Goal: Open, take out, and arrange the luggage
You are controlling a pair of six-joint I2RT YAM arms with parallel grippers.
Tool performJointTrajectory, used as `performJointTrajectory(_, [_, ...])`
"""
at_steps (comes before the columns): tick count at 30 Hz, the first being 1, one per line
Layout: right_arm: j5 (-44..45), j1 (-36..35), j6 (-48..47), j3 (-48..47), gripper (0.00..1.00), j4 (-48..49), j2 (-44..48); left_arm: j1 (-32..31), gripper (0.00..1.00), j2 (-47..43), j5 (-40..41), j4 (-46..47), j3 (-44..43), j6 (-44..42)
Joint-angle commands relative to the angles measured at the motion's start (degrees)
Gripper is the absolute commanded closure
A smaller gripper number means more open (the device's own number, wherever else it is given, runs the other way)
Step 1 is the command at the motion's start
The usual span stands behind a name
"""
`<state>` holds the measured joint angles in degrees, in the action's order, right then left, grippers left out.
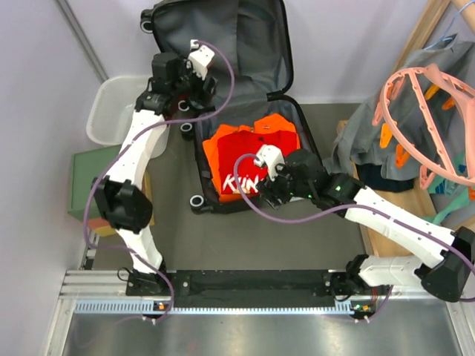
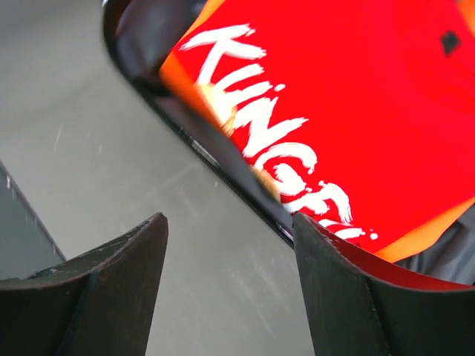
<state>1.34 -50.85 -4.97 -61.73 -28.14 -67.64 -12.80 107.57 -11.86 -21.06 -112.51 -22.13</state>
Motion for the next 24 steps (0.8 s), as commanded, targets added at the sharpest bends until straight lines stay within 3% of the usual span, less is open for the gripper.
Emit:
performJointTrajectory(1, [-8.90,1.98,-13.11,-5.32,0.34,-8.76,0.22,-0.30,0.20,-10.85,-31.92,-18.18,6.32,-1.24])
performJointTrajectory(4, [-12.67,7.15,-16.37,-3.84,0.36,-10.44,2.32,-1.35,0.21,-17.54,-37.44,-28.37,15.72,-9.13])
performJointTrajectory(6, [-14.70,12.41,-17.61,-1.73,0.36,-7.74,3.38,-3.80,0.19,-20.46,-35.88,-31.84,22.11,-14.40])
performJointTrajectory(12, [-17.16,18.85,-20.07,-3.21,0.38,-9.91,-3.28,-10.57,0.13,-25.66,-29.63,-30.27,39.79,-18.38])
performJointTrajectory(13, [-17.43,19.90,-20.69,-3.74,0.39,-11.39,-4.68,-12.41,0.07,-25.57,-29.28,-30.09,41.13,-19.17])
performJointTrajectory(17, [-16.46,20.44,-22.71,-3.13,0.43,-12.64,-9.61,-16.99,0.06,-23.90,-27.34,-26.93,44.65,-18.04])
performJointTrajectory(22, [-13.13,20.44,-24.73,-0.50,0.43,-9.83,-10.85,-19.98,0.07,-22.05,-27.17,-23.87,46.94,-17.33])
performJointTrajectory(24, [-12.77,20.53,-25.17,-0.49,0.44,-10.27,-11.37,-19.99,0.12,-21.79,-26.82,-22.89,48.16,-17.51])
